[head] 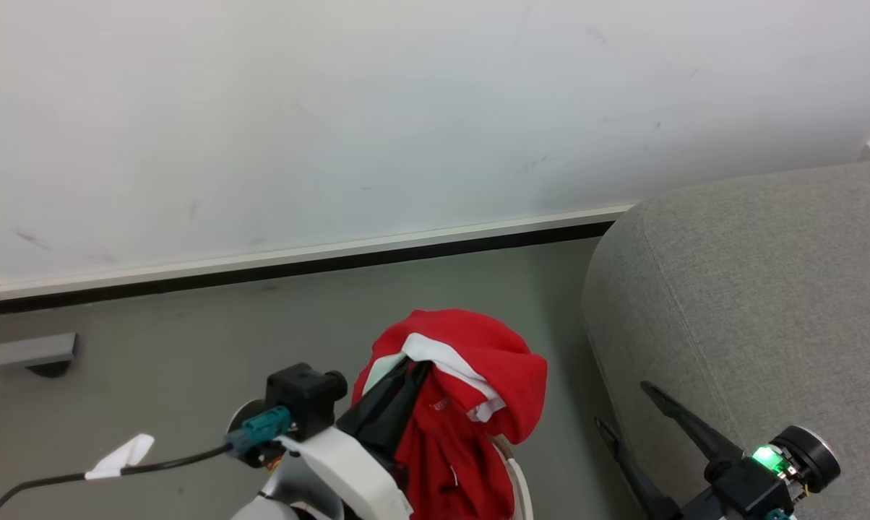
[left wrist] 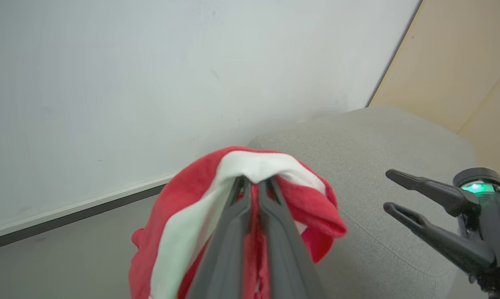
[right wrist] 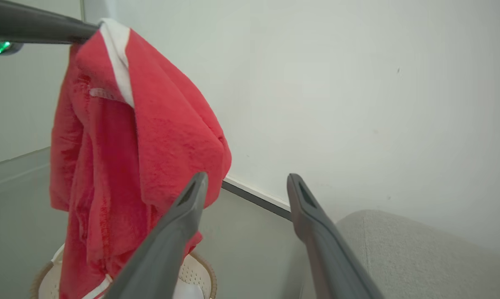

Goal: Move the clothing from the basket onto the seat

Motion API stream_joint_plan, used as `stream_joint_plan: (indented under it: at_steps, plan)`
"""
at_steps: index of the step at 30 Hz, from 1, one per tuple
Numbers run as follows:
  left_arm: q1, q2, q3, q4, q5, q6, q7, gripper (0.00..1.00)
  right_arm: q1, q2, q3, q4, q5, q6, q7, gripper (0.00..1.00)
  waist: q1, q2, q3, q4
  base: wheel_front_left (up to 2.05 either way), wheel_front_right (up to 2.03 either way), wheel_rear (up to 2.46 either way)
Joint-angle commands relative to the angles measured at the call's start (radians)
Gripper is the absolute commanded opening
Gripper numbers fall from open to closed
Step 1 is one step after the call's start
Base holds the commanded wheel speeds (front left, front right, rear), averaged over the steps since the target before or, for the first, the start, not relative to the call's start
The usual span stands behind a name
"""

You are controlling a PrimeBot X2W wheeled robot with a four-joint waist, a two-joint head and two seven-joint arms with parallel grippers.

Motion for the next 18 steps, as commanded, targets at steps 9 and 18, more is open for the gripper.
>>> stream_joint_plan:
  at_steps: [9,18]
  plan:
    - [0.018,0.02,-0.01,-0.056,-0.001,0.01,0.029,0.0,-0.175,-0.139,0.265,-0.037,0.124,-0.002,0.025,1.0,0.0002,-0.0001,-0.003,-0.01,0.0,0.0,0.0]
    - [-0.011,-0.005,-0.062,-0.058,0.006,-0.018,0.046,0.0,-0.33,-0.104,0.447,0.054,0.187,-0.002,0.024,1.0,0.0002,-0.0001,-0.005,0.014,0.0,0.0,0.0]
